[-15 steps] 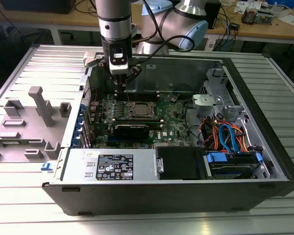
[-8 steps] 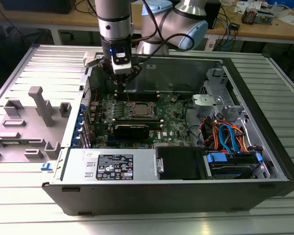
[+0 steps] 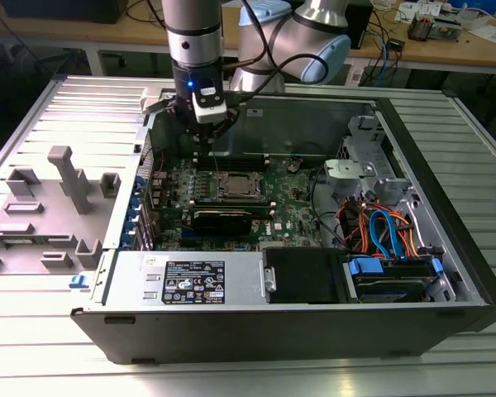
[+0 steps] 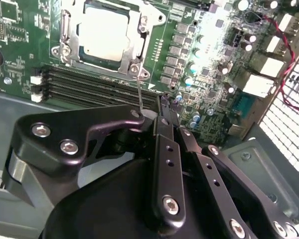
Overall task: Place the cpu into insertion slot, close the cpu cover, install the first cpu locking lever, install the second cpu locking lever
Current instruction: 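Install the first cpu locking lever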
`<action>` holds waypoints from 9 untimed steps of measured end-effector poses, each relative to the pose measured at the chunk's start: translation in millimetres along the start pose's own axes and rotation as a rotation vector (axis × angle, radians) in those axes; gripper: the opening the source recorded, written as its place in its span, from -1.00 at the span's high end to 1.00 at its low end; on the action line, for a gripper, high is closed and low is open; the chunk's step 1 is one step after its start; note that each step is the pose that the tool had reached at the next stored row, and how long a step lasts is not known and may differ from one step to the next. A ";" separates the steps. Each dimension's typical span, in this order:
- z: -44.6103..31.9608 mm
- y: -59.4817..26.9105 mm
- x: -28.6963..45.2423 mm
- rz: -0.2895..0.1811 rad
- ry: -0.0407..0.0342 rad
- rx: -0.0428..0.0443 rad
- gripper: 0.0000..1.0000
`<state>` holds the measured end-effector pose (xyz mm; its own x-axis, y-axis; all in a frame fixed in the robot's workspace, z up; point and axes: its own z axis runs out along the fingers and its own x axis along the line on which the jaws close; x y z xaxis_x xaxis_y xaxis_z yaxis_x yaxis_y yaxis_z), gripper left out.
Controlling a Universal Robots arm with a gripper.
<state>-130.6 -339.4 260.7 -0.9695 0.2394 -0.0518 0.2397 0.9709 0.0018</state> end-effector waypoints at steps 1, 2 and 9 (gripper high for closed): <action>0.1 0.3 -1.0 -0.005 0.0007 -0.0008 0.79; 0.1 0.6 -2.2 -0.011 0.0014 -0.0015 0.79; 0.8 2.4 -9.2 -0.045 0.0060 -0.0039 0.79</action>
<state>-121.0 -339.3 260.4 -0.9797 0.1953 -0.0460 0.1954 0.9807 0.0035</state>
